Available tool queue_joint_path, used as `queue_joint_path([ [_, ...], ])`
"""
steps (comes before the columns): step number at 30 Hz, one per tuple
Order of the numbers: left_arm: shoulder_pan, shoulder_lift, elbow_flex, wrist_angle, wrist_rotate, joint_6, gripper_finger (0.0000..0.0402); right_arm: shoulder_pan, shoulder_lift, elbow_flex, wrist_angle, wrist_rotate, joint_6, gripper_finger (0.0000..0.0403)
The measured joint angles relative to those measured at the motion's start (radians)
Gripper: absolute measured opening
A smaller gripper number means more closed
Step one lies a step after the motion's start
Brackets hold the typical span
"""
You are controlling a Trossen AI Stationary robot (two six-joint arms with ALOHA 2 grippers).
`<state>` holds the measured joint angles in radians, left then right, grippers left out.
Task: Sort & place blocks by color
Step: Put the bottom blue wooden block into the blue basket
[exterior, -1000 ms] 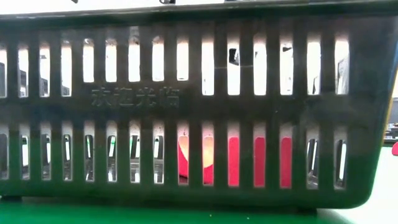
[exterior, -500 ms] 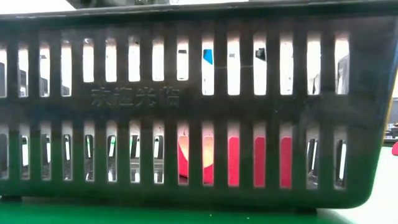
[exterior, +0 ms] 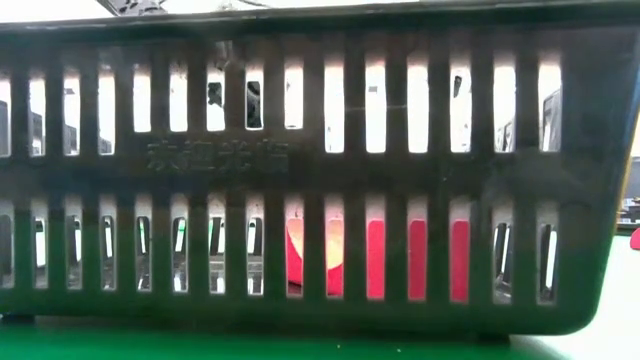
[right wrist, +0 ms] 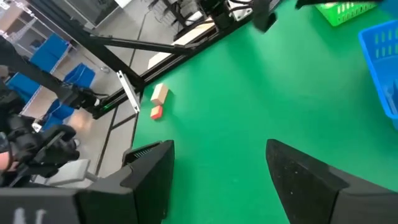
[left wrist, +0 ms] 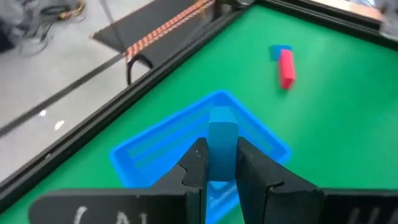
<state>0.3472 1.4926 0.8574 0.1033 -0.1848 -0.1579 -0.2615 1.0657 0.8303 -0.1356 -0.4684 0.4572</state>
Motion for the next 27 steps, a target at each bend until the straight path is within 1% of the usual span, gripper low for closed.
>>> queue_joint_path([
  [2, 0.020, 0.011, 0.000, 0.000, 0.001, -0.037, 0.0051, 0.000, 0.000, 0.000, 0.001, 0.000, 0.001, 0.0242],
  [4, 0.036, 0.030, 0.000, -0.004, 0.030, -0.077, 0.0051, 0.000, 0.001, 0.000, 0.017, 0.001, 0.002, 0.0242],
  [6, 0.044, 0.065, 0.000, 0.008, 0.058, -0.115, 0.0051, 0.000, 0.001, 0.000, 0.053, 0.001, 0.002, 0.0242],
  [9, 0.048, 0.122, 0.000, 0.005, 0.059, -0.137, 0.0051, 0.001, 0.000, 0.000, 0.086, -0.002, 0.033, 0.0242],
  [12, 0.052, 0.158, -0.001, 0.040, 0.057, -0.158, 0.0051, 0.001, 0.000, 0.000, 0.070, 0.000, 0.025, 0.0242],
  [14, 0.052, 0.174, -0.001, 0.050, 0.057, -0.171, 0.0051, 0.002, 0.000, 0.000, 0.025, 0.031, -0.002, 0.0242],
  [15, 0.052, 0.177, -0.001, 0.050, 0.057, -0.174, 0.0052, 0.002, 0.000, 0.000, -0.012, 0.067, -0.017, 0.0242],
  [17, 0.052, 0.177, -0.001, 0.050, 0.057, -0.187, 0.0065, 0.002, 0.000, 0.000, -0.088, 0.176, -0.058, 0.0242],
  [22, 0.052, 0.176, -0.001, 0.055, 0.056, -0.197, 0.0122, -0.002, 0.001, 0.000, -0.269, 0.542, -0.165, 0.0242],
  [23, 0.052, 0.175, -0.001, 0.055, 0.056, -0.205, 0.0129, -0.005, 0.004, 0.000, -0.295, 0.599, -0.183, 0.0242],
  [25, 0.052, 0.175, -0.001, 0.051, 0.056, -0.221, 0.0137, -0.011, 0.019, 0.000, -0.336, 0.673, -0.214, 0.0242],
  [27, 0.049, 0.175, -0.001, 0.052, 0.056, -0.229, 0.0140, -0.018, 0.033, -0.001, -0.378, 0.704, -0.248, 0.0243],
])
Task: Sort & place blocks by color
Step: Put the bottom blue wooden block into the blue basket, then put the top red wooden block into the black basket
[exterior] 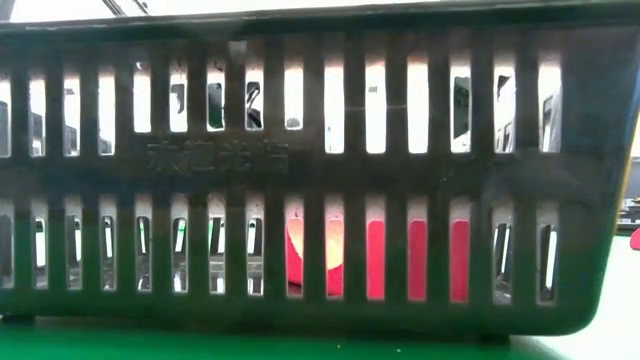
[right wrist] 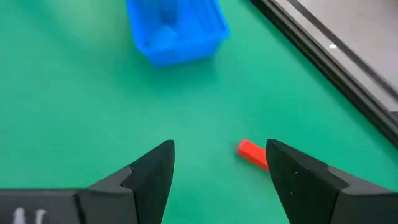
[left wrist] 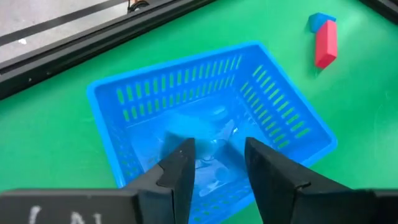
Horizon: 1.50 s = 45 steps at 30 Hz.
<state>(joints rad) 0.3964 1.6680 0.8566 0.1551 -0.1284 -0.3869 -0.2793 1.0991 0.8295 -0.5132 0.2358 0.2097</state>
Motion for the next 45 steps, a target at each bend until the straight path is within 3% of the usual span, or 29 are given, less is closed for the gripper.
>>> queue_joint_path([
  [5, -0.015, -0.025, 0.003, 0.032, 0.004, -0.043, 0.0143, -0.013, 0.066, 0.000, -0.016, 0.001, -0.165, 0.0243],
  [8, -0.037, -0.062, -0.001, 0.018, 0.060, -0.052, 0.0144, -0.022, 0.111, -0.004, -0.007, 0.003, -0.324, 0.0242],
  [14, -0.137, -0.131, 0.002, 0.022, 0.085, -0.071, 0.0144, -0.073, 0.204, -0.043, 0.061, 0.004, -0.602, 0.0242],
  [18, -0.221, -0.174, 0.002, 0.024, 0.084, -0.067, 0.0145, -0.119, 0.276, -0.060, 0.113, 0.004, -0.699, 0.0242],
  [28, -0.418, -0.188, 0.002, 0.032, -0.021, -0.068, 0.0145, -0.221, 0.425, -0.061, 0.224, -0.003, -0.750, 0.0242],
  [36, -0.493, -0.188, 0.002, 0.036, -0.083, -0.069, 0.0145, -0.271, 0.459, -0.058, 0.227, -0.065, -0.722, 0.0237],
  [40, -0.510, -0.188, 0.002, 0.037, -0.102, -0.072, 0.0145, -0.279, 0.460, -0.058, 0.222, -0.105, -0.670, 0.0207],
  [45, -0.526, -0.188, 0.002, 0.037, -0.101, -0.085, 0.0145, -0.282, 0.462, -0.060, 0.213, -0.112, -0.595, 0.0136],
])
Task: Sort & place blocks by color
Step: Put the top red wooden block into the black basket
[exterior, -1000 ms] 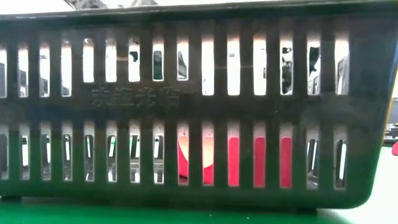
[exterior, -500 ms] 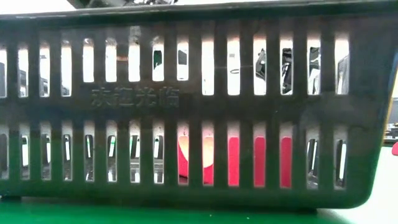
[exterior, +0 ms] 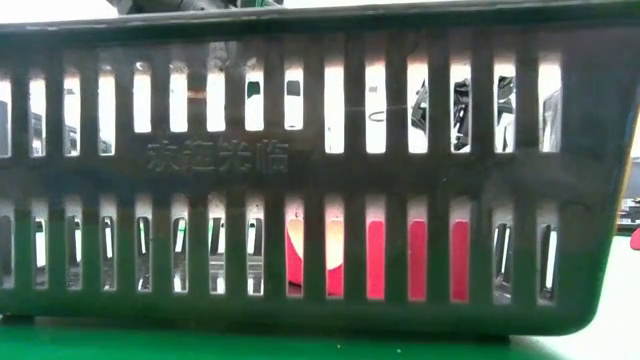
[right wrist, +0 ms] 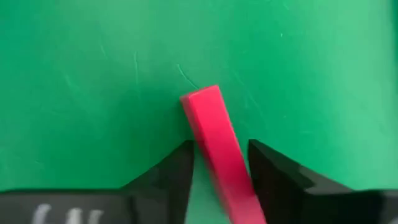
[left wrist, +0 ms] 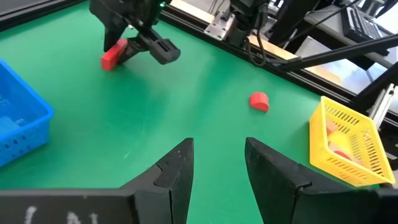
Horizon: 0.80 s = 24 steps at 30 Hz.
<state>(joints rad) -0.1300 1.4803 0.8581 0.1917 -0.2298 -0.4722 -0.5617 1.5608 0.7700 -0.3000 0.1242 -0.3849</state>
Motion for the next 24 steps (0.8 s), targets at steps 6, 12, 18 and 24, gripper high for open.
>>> queue_joint_path([
  [6, -0.018, 0.000, 0.000, 0.000, 0.000, -0.004, 0.0145, 0.001, 0.001, 0.000, -0.013, -0.005, 0.088, 0.0040],
  [12, -0.023, 0.001, 0.000, -0.006, -0.001, 0.018, 0.0145, 0.016, -0.014, -0.002, -0.017, 0.003, 0.162, 0.0040],
  [18, -0.023, 0.001, 0.000, -0.033, -0.002, 0.112, 0.0145, 0.076, -0.123, -0.003, 0.002, -0.074, 0.271, 0.0040],
  [24, -0.023, 0.002, -0.001, -0.024, -0.007, 0.150, 0.0145, 0.182, -0.268, -0.003, 0.226, -0.289, 0.436, 0.0040],
])
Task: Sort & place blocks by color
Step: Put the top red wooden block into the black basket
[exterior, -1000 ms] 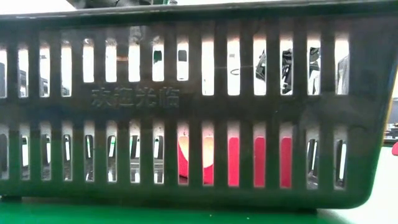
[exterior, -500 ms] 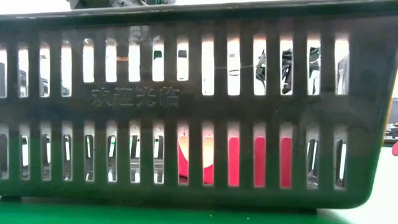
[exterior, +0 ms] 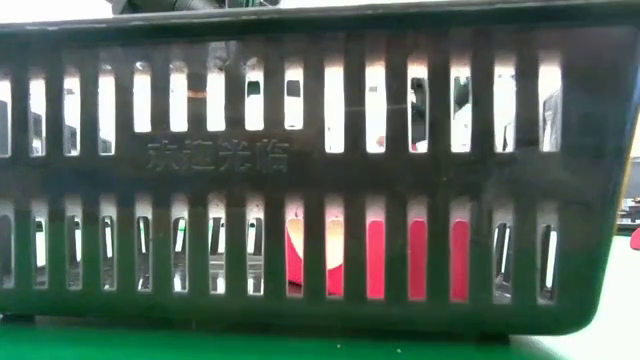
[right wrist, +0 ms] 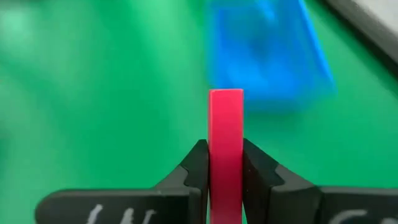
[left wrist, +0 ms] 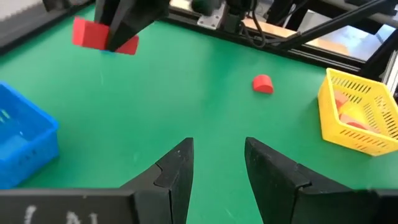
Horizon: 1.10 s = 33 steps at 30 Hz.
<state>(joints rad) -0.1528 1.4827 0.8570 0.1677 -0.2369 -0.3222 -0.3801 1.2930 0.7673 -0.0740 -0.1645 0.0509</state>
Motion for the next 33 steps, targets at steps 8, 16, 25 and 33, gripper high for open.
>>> queue_joint_path([
  [8, -0.036, 0.023, 0.000, 0.099, -0.140, 0.172, 0.0145, 0.217, -0.044, 0.000, 0.355, -0.072, 0.069, 0.0040],
  [16, -0.040, 0.039, 0.000, 0.263, -0.174, 0.211, 0.0145, 0.379, 0.046, 0.000, 0.743, -0.071, 0.034, 0.0040],
  [25, -0.094, 0.038, 0.000, 0.358, -0.176, 0.320, 0.0145, 0.444, 0.156, 0.000, 0.952, -0.071, -0.013, 0.0040],
  [33, -0.152, 0.039, 0.000, 0.309, -0.169, 0.325, 0.0145, 0.447, 0.161, 0.000, 0.976, -0.070, -0.030, 0.0040],
])
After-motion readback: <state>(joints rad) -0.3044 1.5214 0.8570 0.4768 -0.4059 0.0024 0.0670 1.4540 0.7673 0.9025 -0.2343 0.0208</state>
